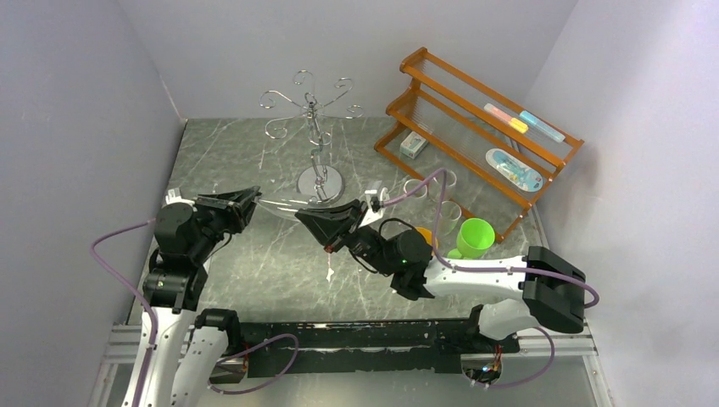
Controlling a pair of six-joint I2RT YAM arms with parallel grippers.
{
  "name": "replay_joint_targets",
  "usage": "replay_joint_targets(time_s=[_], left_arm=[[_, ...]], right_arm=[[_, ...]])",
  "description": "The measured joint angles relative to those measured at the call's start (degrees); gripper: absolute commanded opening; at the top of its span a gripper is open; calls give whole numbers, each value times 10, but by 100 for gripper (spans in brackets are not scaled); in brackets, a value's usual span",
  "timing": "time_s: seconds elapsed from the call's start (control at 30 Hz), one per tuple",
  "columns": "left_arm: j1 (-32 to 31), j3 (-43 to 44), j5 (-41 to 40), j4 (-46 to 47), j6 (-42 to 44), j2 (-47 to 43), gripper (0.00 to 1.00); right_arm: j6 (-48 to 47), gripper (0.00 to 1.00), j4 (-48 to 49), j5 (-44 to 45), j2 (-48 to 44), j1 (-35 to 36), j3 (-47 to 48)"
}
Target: Place the wine glass upside down on the wine glass rack
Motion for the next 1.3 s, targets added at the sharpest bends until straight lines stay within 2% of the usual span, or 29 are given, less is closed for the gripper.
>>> replay_joint_targets(time_s=[0.03, 0.1, 0.2, 0.3, 0.5, 0.67, 0.77, 0.9, 0.97, 1.13, 1.3], left_arm=[[0, -1, -1, 5, -11, 0, 5], [3, -2, -4, 26, -21, 1, 5], [5, -6, -1, 52, -2, 5, 5], [4, -14, 11, 77, 39, 16, 5], [4, -17, 12, 116, 147, 27, 5], [4, 10, 19, 125, 331, 25, 5], [4, 19, 66, 156, 463, 23, 5], [4, 35, 149, 176, 595, 29, 5], [4, 49, 192, 178, 647, 38, 5], [4, 73, 278, 191, 744, 43, 5], [4, 76, 329, 198, 799, 31, 5]], right_arm=[[0, 0, 0, -1, 1, 0, -1], [0, 13, -3, -4, 3, 0, -6], [-1, 48, -9, -4, 3, 0, -7], [-7, 73, -36, 2, -6, 1, -10], [-22, 94, -122, 8, -76, 2, -40], [-25, 95, -218, 16, -141, -6, -21], [5, 90, -318, -28, -123, -37, 73], [67, 89, -404, -110, -86, -85, 184], [103, 85, -439, -139, -75, -97, 218], [184, 85, -551, -196, -27, -107, 336], [255, 83, -587, -225, -6, -113, 381]])
